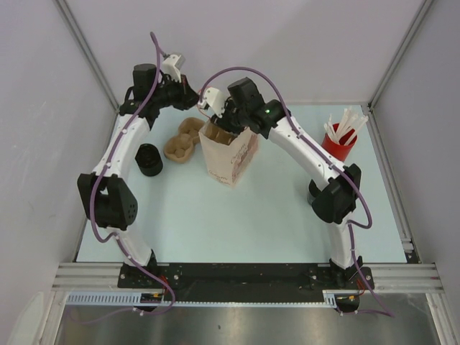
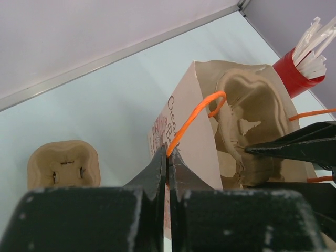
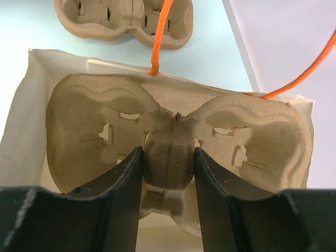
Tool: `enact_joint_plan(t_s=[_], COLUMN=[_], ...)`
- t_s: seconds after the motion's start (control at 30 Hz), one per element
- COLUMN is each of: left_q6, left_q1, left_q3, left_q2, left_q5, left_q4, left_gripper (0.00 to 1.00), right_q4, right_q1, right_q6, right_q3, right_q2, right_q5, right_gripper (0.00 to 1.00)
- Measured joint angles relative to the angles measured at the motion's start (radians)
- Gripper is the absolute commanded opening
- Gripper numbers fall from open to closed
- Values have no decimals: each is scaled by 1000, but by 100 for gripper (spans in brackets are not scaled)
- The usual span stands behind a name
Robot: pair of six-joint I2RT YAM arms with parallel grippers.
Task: Pack the takeout coffee
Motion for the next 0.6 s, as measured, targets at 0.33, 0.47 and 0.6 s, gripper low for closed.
enact_joint_plan(t_s=[0.33, 0.47, 0.6], left_q6=[-6, -16, -25], left_q1=[-2, -2, -3], left_q3=[-40, -75, -92], left_q2=[-41, -69, -91], left_q5=[-48, -90, -107], left_q4=[24, 41, 48], left_gripper=[0, 0, 0], right_q4=[-22, -44, -74], right_q1=[-18, -23, -35], right_q6=[47, 69, 90], right_q3=[0, 0, 0], right_q2=[0, 0, 0], right_q5=[-40, -53, -65], right_gripper=[41, 41, 41])
